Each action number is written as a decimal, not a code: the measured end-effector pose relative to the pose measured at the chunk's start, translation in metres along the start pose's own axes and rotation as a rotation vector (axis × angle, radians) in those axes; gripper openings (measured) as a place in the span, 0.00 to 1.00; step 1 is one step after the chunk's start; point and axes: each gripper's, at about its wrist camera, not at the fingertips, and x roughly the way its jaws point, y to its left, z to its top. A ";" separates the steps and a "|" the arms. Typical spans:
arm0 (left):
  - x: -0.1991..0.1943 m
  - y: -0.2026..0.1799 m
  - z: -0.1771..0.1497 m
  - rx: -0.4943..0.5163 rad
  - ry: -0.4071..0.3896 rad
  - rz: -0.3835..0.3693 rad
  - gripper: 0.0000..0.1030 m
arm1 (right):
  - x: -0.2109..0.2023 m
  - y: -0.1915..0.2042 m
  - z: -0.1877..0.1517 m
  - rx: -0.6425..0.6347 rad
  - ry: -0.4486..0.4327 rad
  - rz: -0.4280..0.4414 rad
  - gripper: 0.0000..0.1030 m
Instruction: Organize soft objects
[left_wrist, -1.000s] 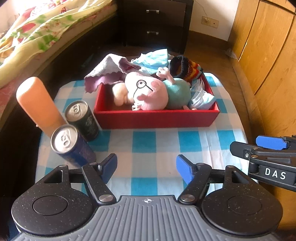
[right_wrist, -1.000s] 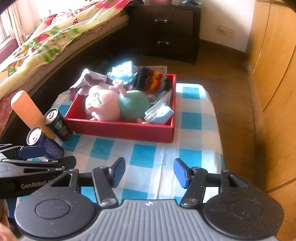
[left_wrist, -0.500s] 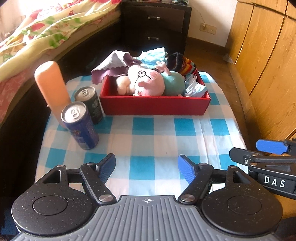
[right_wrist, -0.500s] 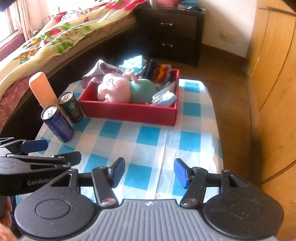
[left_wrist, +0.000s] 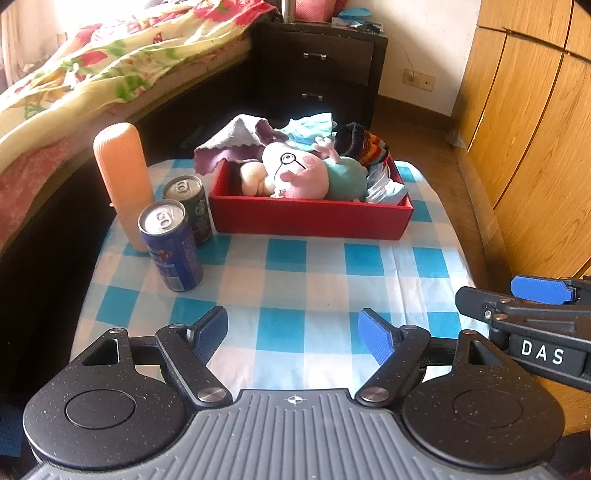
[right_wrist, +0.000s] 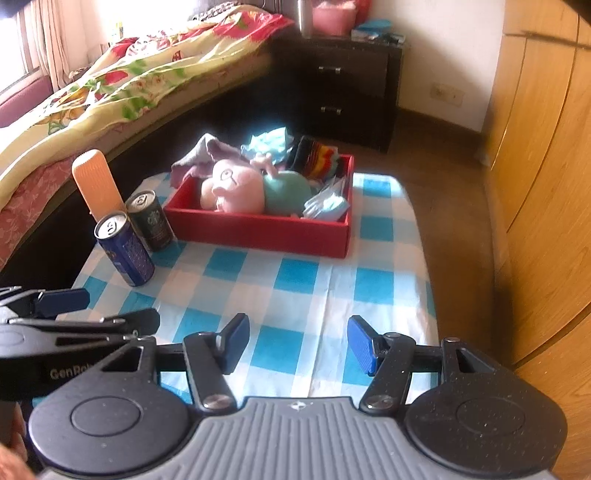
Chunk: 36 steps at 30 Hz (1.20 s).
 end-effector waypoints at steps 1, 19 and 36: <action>-0.001 0.000 0.000 -0.005 -0.001 -0.001 0.74 | -0.001 -0.001 0.000 0.003 -0.004 -0.001 0.35; -0.006 0.000 0.000 -0.049 -0.029 -0.005 0.74 | -0.016 0.001 -0.001 0.023 -0.070 -0.003 0.36; -0.011 -0.006 0.005 -0.040 -0.049 0.018 0.75 | -0.019 0.001 0.000 0.035 -0.081 -0.008 0.36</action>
